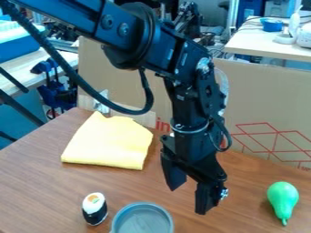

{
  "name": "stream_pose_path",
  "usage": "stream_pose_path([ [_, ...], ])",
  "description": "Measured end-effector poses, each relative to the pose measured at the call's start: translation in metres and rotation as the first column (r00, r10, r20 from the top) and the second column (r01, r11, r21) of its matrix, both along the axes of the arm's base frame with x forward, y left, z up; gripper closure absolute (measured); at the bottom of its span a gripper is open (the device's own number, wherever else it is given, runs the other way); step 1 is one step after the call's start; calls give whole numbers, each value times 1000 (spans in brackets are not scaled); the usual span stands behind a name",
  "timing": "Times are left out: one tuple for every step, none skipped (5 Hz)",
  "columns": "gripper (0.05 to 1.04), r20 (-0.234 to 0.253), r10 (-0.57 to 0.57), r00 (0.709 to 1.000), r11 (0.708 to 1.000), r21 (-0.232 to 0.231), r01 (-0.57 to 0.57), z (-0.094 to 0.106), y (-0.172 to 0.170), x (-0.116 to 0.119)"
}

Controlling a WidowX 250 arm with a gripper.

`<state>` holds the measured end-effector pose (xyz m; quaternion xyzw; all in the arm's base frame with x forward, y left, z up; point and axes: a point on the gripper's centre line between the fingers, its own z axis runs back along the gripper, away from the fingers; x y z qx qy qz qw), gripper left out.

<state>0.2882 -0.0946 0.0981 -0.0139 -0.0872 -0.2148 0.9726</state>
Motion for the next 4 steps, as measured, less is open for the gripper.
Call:
stream_pose_path([
  [82,-32,0,999,1000,10,0,-10,1,-2],
  [81,-25,-16,1000,999,-50,15,-23,-14,28],
  [81,30,-15,999,991,-133,19,-21,-32,61],
  [81,64,5,998,974,-226,10,-16,-49,78],
])
